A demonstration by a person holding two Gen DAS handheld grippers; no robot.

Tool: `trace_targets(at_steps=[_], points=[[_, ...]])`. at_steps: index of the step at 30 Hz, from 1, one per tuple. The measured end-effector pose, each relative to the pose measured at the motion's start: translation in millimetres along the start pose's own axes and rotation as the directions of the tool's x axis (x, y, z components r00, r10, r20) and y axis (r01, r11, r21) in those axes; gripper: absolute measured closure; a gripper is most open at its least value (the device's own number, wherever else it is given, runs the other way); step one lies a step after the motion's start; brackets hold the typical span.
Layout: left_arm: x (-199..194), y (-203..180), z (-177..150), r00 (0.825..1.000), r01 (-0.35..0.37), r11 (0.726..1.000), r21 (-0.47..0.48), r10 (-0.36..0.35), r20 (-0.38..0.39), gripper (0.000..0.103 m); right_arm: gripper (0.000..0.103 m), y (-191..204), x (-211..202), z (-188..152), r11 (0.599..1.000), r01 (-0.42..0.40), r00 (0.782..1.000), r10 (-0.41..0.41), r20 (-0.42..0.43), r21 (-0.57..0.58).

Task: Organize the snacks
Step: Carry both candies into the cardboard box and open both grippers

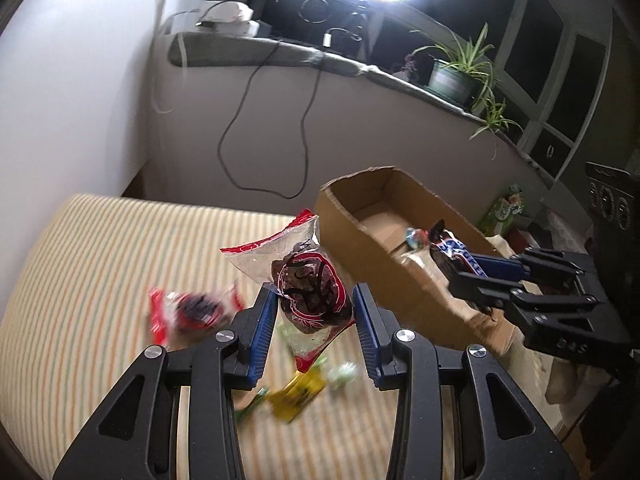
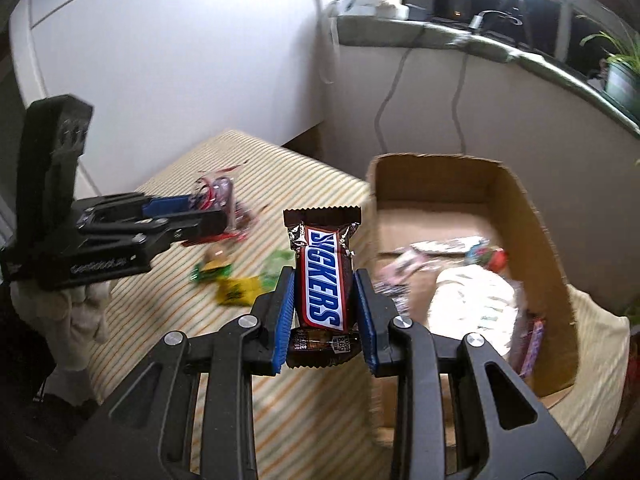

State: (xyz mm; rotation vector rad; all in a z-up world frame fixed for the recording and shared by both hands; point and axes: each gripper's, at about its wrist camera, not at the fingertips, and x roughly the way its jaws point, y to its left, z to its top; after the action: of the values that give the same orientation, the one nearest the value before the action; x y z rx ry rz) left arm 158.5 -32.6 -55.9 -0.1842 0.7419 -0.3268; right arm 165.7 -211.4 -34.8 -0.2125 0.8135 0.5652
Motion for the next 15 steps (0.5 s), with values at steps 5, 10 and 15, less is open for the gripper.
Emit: trace_targets(at_steps=[5,10,15], points=[[19,-16,16,1.000,0.024,0.999,0.025,-0.024,-0.006,0.066,0.073,-31,7,11,0.999,0.039,0.999,-0.039,0.003,0.036],[40,-35,31,0.999,0.043,0.997,0.062,-0.042,-0.019,0.066,0.073,-58,12,18,0.995,0.074,0.997,-0.074,-0.001,0.069],[58,-49,41,0.998,0.056,0.995,0.086,-0.053,-0.033,0.066,0.073,-85,19,24,0.991,0.098,0.995,-0.097,-0.015,0.092]])
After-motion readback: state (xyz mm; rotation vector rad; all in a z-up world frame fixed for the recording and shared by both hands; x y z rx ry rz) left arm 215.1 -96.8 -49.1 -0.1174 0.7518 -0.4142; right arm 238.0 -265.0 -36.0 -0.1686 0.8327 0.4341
